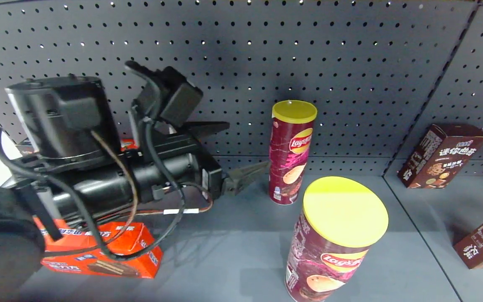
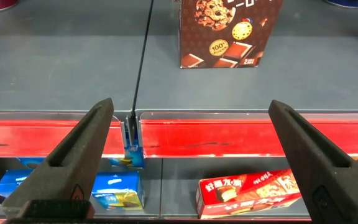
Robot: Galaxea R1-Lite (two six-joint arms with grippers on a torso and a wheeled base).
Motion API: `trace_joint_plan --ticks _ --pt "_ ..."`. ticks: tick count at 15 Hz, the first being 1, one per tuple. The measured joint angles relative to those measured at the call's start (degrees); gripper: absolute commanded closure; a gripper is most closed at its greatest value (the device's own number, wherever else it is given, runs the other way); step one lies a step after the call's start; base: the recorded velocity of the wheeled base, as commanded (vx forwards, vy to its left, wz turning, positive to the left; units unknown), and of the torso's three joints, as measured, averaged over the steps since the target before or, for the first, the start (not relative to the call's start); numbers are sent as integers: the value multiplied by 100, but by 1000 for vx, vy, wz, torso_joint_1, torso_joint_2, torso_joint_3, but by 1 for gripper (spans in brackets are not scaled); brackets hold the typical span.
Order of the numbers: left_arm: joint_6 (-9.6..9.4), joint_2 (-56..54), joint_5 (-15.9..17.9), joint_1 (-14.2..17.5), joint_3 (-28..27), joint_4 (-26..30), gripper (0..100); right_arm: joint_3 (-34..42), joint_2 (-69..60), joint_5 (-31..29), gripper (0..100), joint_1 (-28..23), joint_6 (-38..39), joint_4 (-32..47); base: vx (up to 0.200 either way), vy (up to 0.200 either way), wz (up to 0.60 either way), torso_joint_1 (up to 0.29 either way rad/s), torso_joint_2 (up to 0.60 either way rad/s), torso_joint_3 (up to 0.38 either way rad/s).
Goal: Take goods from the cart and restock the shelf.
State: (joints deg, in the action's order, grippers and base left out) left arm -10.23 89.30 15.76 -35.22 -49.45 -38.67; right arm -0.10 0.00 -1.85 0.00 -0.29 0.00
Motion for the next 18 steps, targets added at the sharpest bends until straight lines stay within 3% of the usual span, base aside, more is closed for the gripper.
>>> trace_joint_plan --ticks 7,11,13,15,18 --pt "46 -2497 -651 77 1820 556 0 0 0 0 0 2 0 0 0 0 0 0 0 0" --pt "46 -3784 -1314 82 2809 594 0 0 0 0 0 0 2 0 0 0 0 0 0 0" --pt "29 -4468 -1402 77 3318 712 0 0 0 0 0 0 2 0 0 0 0 0 0 0" --pt "13 -5207 -1429 77 3583 1314 0 0 0 0 0 2 5 0 0 0 0 0 0 0" --pt "9 -6337 -1503 99 3602 2976 0 0 0 2 0 2 0 0 0 0 0 0 0 0"
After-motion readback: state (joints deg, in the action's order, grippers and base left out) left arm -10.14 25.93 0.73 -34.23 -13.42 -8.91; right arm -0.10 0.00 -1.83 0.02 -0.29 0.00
